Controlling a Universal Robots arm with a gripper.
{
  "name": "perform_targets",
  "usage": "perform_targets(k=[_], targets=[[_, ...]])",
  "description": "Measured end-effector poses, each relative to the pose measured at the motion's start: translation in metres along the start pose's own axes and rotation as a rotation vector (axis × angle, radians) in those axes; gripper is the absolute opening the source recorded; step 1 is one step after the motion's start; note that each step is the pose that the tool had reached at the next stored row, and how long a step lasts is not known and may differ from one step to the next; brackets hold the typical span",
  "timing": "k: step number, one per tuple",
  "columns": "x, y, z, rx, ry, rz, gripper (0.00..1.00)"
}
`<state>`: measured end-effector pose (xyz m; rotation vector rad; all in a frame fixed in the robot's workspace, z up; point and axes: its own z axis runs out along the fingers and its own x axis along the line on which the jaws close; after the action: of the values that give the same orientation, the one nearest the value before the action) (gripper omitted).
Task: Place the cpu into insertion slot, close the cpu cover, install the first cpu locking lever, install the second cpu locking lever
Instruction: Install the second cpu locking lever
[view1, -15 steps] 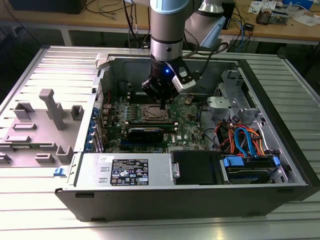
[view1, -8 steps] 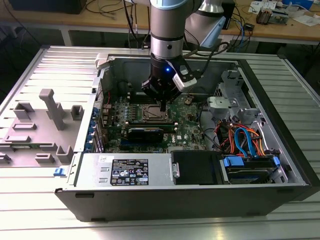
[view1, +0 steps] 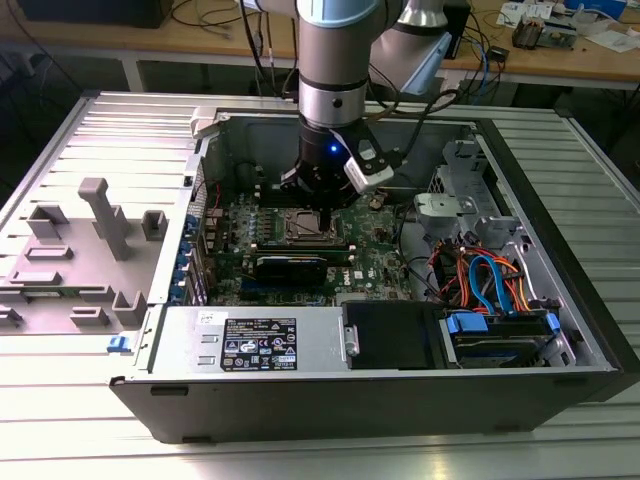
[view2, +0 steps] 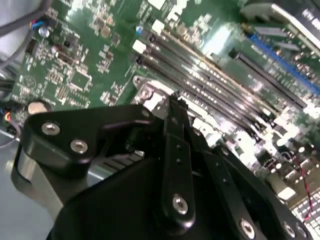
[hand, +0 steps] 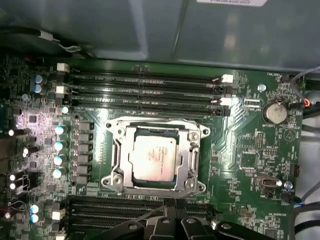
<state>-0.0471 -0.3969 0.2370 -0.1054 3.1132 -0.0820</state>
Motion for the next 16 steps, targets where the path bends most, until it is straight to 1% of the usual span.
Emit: perform_targets(k=[1,2,3,4,6,7,12,13,14,16], targets=[[0.0023,-0.0014,0.0,-0.0133,-0.0008,0.0,0.11],[0.0065,-0.0025,0.0,-0.0227,-0.0014,0.001,0.11],[0.0081,-0.0038,0.0,-0.0349,-0.0023,0.001,0.11],[0.0098,-0.005,0.0001,-0.0415,-0.0027,0.001,0.11],[0.0115,-0.0081,0.0004,-0.0419,-0.0027,0.001,0.11],[0.0126,-0.0118,0.0008,-0.0424,-0.0028,0.001,0.11],[0.0183,-0.0203,0.0019,-0.0457,-0.003,0.001,0.11],[0.0198,-0.0217,0.0021,-0.0462,-0.003,0.001,0.11],[0.0241,-0.0233,0.0024,-0.0467,-0.0031,0.001,0.11],[0.0269,-0.0263,0.0031,-0.0484,-0.0032,0.001,0.11]])
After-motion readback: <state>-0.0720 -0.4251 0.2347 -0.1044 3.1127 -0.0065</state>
